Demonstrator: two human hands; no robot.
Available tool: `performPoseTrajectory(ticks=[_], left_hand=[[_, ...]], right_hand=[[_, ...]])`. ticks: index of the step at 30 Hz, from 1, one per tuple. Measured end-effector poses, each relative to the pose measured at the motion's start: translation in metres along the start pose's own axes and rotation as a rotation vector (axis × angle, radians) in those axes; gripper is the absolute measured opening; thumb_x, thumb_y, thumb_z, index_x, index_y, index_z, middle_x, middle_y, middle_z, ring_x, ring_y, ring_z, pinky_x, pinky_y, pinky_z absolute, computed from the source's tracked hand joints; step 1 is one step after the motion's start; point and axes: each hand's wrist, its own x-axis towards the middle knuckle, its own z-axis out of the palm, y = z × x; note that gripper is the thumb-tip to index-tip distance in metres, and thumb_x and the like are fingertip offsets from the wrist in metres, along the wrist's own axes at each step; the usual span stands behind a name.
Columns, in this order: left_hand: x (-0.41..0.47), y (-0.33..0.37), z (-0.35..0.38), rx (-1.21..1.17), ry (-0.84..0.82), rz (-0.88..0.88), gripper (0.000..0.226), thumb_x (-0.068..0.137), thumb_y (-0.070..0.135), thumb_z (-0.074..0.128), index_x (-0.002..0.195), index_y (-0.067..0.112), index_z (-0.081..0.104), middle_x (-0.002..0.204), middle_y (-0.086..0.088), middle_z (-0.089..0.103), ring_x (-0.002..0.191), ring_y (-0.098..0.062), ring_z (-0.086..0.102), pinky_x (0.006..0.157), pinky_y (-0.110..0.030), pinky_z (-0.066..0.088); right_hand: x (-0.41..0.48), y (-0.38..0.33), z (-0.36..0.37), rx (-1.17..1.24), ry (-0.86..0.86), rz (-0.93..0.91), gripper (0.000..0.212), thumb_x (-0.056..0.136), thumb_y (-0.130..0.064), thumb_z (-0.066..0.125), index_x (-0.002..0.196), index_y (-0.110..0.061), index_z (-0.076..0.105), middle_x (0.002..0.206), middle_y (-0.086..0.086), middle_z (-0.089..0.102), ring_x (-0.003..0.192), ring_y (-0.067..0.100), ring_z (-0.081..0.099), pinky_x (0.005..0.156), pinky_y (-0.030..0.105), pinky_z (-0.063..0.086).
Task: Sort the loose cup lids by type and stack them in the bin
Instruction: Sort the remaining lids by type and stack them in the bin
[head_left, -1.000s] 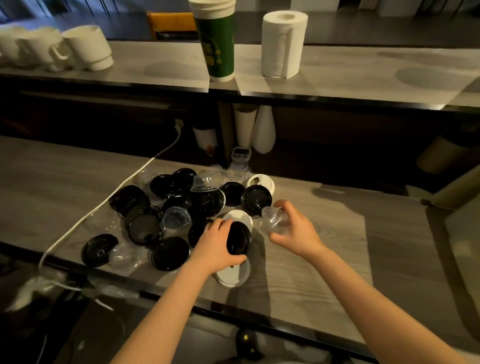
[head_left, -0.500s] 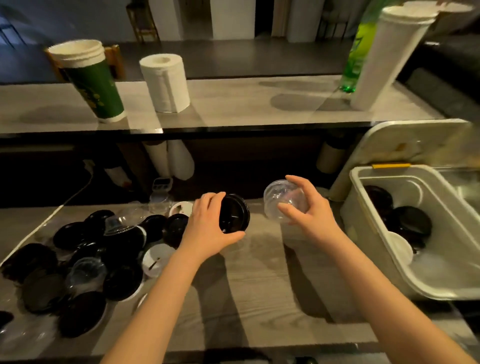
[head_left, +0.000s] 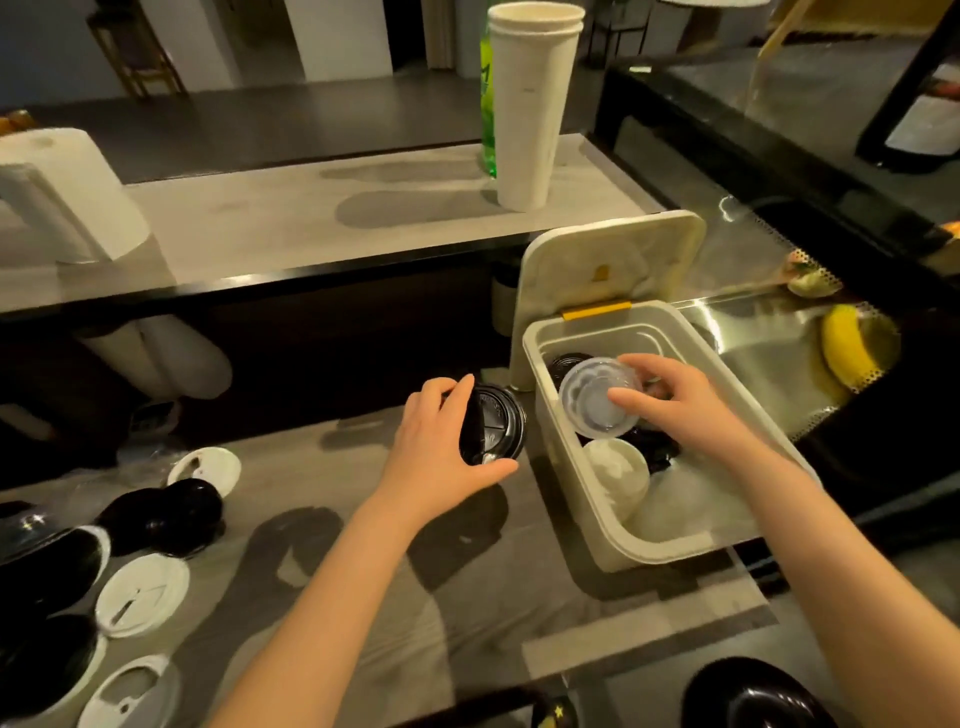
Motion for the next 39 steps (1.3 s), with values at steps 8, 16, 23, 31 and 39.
performPoseTrajectory(ticks=[8,16,23,31,39], left_hand=[[0.016,0.052,0.037,-0.002,-0.013,0.019,0.097,0.073,0.054,0.070,0.148,0.020,0.018,0.139,0.007,0.025,0.129,-0.011,0.023,0.107,-0.028,0.027],[0.022,0.068,0.050,0.016,0.009,-0.002,0.096,0.073,0.053,0.071,0.148,0.021,0.019,0.140,0.006,0.025,0.130,-0.010,0.021,0.107,-0.027,0.025],[0.032,0.081,0.064,0.003,-0.015,0.003,0.096,0.073,0.049,0.072,0.148,0.022,0.019,0.140,0.005,0.023,0.132,-0.013,0.020,0.108,-0.029,0.026],[0.048,0.104,0.078,0.065,0.008,0.096,0.115,0.069,0.046,0.077,0.150,0.021,0.000,0.149,0.003,0.025,0.137,-0.016,0.018,0.112,-0.037,0.024],[0.057,0.085,0.083,0.222,-0.038,0.049,0.084,0.085,0.046,0.061,0.149,0.019,0.016,0.157,0.001,0.015,0.144,-0.016,0.009,0.115,-0.040,0.018]], right_hand=[[0.024,0.042,-0.054,-0.623,-0.638,0.140,0.036,0.087,-0.041,0.064,0.112,-0.015,0.064,0.106,0.001,0.064,0.093,0.015,0.058,0.081,0.029,0.046],[0.027,0.090,-0.029,-0.877,-0.694,0.180,0.025,0.089,-0.021,0.050,0.109,-0.015,0.065,0.114,0.007,0.062,0.101,0.027,0.061,0.085,0.035,0.051],[0.014,0.084,-0.025,-0.659,-0.464,0.091,0.044,0.093,-0.027,0.053,0.136,-0.023,0.048,0.132,0.005,0.054,0.117,0.024,0.053,0.090,0.034,0.047],[0.021,0.048,-0.016,0.161,-0.242,-0.112,0.042,0.087,-0.024,0.066,0.127,-0.023,0.054,0.101,-0.007,0.063,0.091,0.017,0.064,0.078,0.033,0.054],[0.039,0.060,-0.036,0.145,-0.206,-0.006,0.042,0.085,-0.013,0.067,0.122,-0.028,0.054,0.098,-0.011,0.055,0.089,0.017,0.062,0.059,0.032,0.059]])
